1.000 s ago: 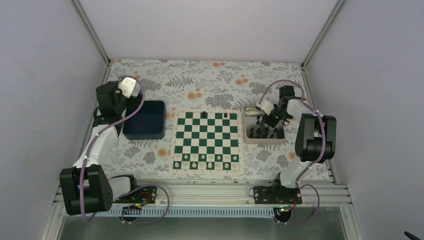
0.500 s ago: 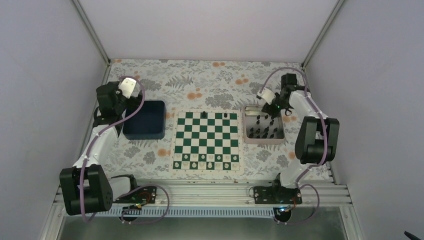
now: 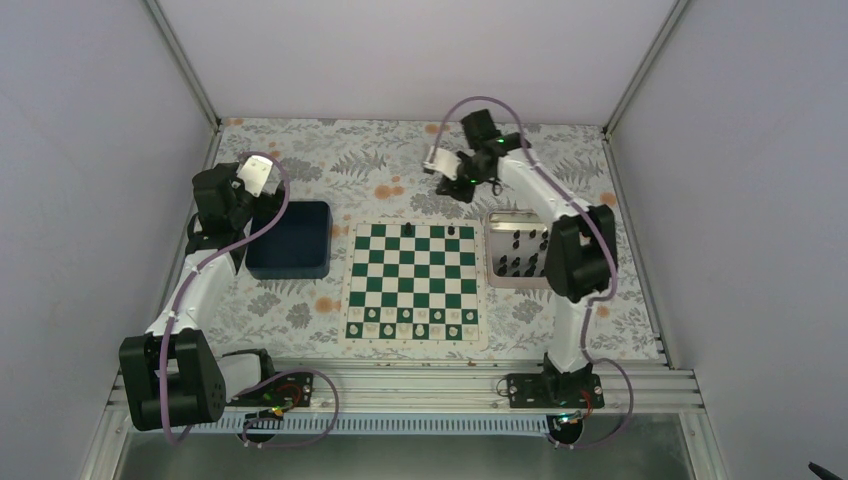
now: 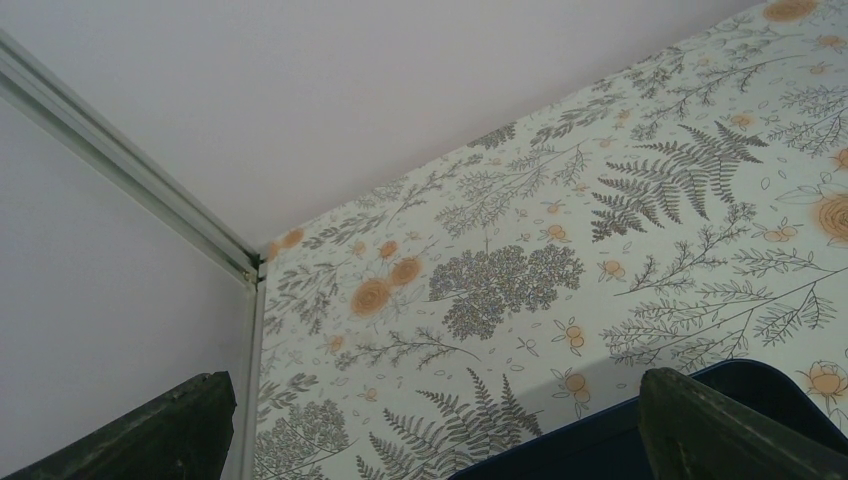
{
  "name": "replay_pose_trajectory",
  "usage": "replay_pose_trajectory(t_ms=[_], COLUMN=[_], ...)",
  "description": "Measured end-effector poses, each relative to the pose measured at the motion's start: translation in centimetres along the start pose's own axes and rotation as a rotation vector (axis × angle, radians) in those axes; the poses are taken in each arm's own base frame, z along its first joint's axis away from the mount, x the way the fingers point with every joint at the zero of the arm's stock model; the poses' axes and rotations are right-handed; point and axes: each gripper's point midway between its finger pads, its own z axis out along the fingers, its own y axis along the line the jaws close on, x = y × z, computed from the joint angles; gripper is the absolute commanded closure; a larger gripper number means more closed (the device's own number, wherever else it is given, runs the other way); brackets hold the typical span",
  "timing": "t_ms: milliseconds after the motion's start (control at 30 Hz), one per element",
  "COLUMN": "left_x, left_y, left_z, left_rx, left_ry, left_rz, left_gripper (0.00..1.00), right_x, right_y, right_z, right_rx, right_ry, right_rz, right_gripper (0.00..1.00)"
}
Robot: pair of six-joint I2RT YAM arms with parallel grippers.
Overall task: Set up the chess pieces on the board
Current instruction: Place the chess piece on the chessboard.
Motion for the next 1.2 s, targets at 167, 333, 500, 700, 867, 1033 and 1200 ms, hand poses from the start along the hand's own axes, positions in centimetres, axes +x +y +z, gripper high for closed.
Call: replay_pose_trajectory(t_ms=[167,333,500,700,867,1033,1200], left_x=[-0.1,-0.7,-0.7,-0.7,-0.6,-0.6,-0.5], left_y=[0.1,0.2,0.3,0.2,0.2,0.2,0.1], left_z=[-0.1,-0.5,-0.6,-0.7,-0.7,-0.7,-0.8], left_rx=[-0.003,-0.01,-0.011,-0.011,-0.01,-0.01,-0.01], left_ry=[-0.004,-0.02,-0.022,-0.024,-0.022,-0.022,-0.023], left_rz=[0.0,0.001,0.001,0.001,0.001,0.001,0.001], left_gripper=[0.0,0.0,0.0,0.0,0.0,0.0,0.0], right_x=[-5.0,-8.4,-9.2,-7.7,-7.2,-7.2,-7.2], right_y=[2.5,5.0,7.3,9.2,9.2,9.1,9.3], right_z=[4.4,8.1,11.9,14.6,15.1,15.5,16.1], right_rx=[-0.071,-0.122,-0.174,-0.222,-0.221,-0.215,-0.22], right_ry=[-0.018,-0.025,0.009,0.075,0.096,0.1,0.105], right_rz=[-0.08,-0.149,-0.189,-0.195,-0.195,-0.198,-0.202], right_gripper=[0.9,0.89,0.89,0.88,0.88,0.87,0.87])
